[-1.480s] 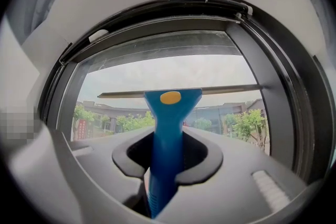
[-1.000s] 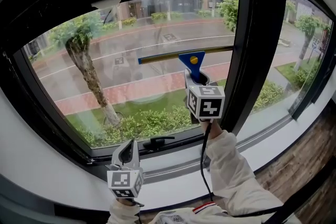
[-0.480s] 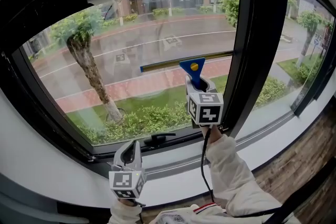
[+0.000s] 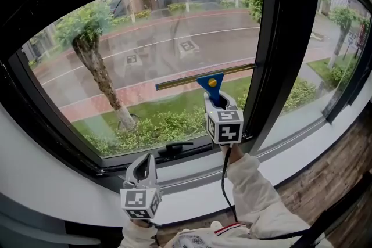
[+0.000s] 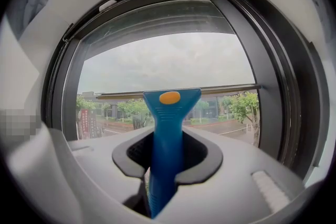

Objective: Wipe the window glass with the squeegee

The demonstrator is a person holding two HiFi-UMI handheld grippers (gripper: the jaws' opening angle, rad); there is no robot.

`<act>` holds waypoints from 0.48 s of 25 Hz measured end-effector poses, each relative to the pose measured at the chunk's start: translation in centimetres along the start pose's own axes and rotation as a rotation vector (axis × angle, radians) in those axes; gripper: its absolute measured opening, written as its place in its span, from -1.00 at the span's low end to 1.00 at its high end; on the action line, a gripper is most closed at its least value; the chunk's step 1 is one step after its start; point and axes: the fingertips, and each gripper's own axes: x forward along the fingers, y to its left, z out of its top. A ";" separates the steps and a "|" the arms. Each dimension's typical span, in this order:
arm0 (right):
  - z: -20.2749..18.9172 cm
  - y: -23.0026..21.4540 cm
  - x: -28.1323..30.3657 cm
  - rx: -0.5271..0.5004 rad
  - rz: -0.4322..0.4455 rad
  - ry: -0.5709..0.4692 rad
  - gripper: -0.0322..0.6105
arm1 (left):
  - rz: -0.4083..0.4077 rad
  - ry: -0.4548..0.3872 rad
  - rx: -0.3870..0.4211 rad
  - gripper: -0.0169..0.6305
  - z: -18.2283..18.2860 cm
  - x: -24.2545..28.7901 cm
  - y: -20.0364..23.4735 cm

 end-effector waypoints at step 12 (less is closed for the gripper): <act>-4.6 -0.1 -0.1 0.003 -0.004 0.071 -0.58 | -0.007 0.017 0.003 -0.95 -0.7 0.2 -0.6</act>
